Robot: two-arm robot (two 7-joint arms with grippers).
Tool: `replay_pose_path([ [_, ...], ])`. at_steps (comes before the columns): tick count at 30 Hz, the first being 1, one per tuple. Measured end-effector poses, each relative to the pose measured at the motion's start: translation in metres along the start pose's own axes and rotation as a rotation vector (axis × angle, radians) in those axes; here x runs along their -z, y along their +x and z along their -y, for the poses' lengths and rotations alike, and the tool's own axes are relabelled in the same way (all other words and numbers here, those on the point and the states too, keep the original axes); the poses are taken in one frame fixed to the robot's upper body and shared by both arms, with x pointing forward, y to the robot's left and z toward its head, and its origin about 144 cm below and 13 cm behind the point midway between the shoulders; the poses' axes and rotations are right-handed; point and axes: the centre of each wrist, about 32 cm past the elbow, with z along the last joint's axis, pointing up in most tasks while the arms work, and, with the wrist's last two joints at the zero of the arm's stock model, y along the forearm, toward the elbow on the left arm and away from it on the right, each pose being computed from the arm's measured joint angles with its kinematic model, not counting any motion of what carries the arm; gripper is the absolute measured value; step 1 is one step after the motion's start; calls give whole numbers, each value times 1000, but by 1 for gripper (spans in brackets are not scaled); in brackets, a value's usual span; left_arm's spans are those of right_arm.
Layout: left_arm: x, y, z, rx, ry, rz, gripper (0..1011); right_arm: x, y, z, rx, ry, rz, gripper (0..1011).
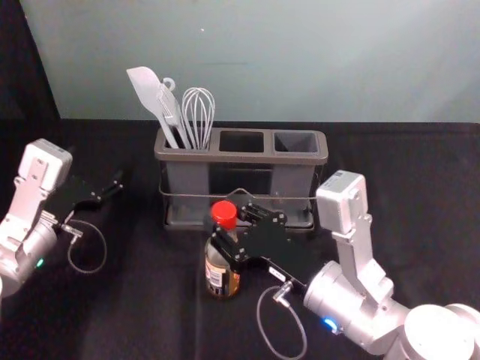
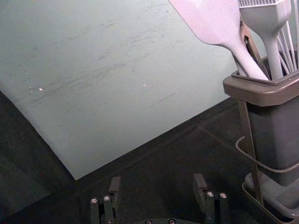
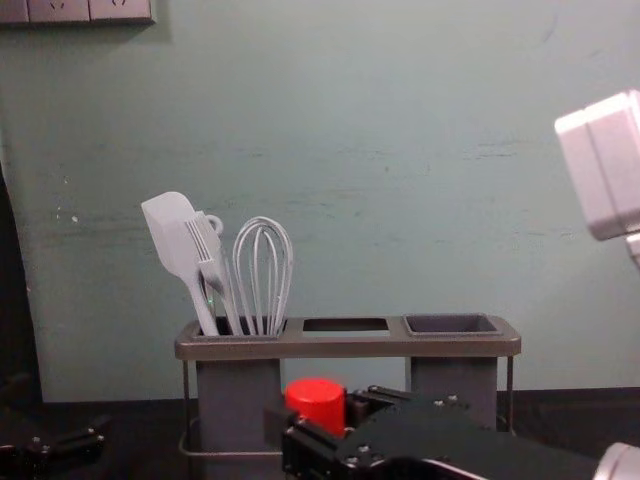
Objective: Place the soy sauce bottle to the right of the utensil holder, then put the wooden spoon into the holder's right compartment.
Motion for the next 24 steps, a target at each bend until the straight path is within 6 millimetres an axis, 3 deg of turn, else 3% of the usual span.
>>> replay_pose_path([
  [16, 0, 0, 0, 0, 0, 0, 1000, -20, 15, 35, 9, 55, -10, 390],
  [24, 0, 0, 0, 0, 0, 0, 1000, -23, 38, 53, 54, 54, -2, 390],
])
